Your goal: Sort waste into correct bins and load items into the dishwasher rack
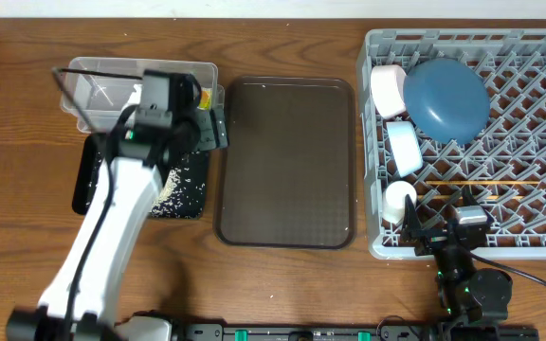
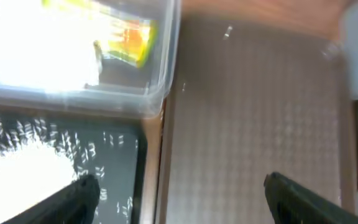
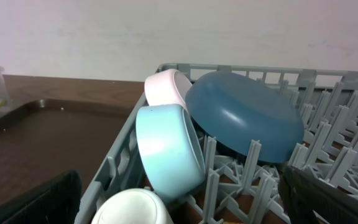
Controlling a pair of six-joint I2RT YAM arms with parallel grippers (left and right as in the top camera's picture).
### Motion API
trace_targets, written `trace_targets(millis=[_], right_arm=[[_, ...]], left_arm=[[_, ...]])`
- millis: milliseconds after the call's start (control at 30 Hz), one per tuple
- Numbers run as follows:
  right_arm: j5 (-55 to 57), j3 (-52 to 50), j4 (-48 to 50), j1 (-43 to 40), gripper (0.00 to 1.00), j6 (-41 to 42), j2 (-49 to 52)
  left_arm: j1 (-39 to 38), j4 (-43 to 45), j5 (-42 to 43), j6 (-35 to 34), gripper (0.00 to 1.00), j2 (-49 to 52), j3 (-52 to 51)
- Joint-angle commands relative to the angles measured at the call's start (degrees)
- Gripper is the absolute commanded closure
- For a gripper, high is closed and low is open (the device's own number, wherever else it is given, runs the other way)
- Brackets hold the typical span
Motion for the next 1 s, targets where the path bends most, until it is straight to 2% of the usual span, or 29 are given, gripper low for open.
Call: trace_targets(millis=[0, 167, 367, 533, 700, 967], right_arm=[[0.13, -0.15, -0.07, 0.55, 0.01, -0.87, -0.44], [0.13, -0.15, -0.07, 0.55, 0.01, -0.87, -0.44], [0.13, -0.15, -0.09, 0.55, 0.01, -0.87, -0.44], [0.13, -0.15, -0.07, 0.55, 0.01, -0.87, -0.44], [0.13, -0.15, -0.07, 0.55, 0.01, -0.87, -0.44], [0.13, -0.15, -0.09, 0.55, 0.01, -0.87, -0.44]], left_arm=[[-0.02, 7.39, -1.31, 6.97, 0.12, -7.87, -6.60], [0.33, 21.94, -1.31, 12.48, 0.12, -23.26, -23.37], [3.30, 32.39, -1.33, 13.27, 0.12, -41.55, -42.29], [5.07, 36.15, -1.36, 13.27, 0.12, -54.95, -54.29], [5.62, 37.16, -1.68, 13.31, 0.12, -66.47, -62.14], [5.62, 36.70, -2.01, 13.92, 0.12, -74.42, -66.75]])
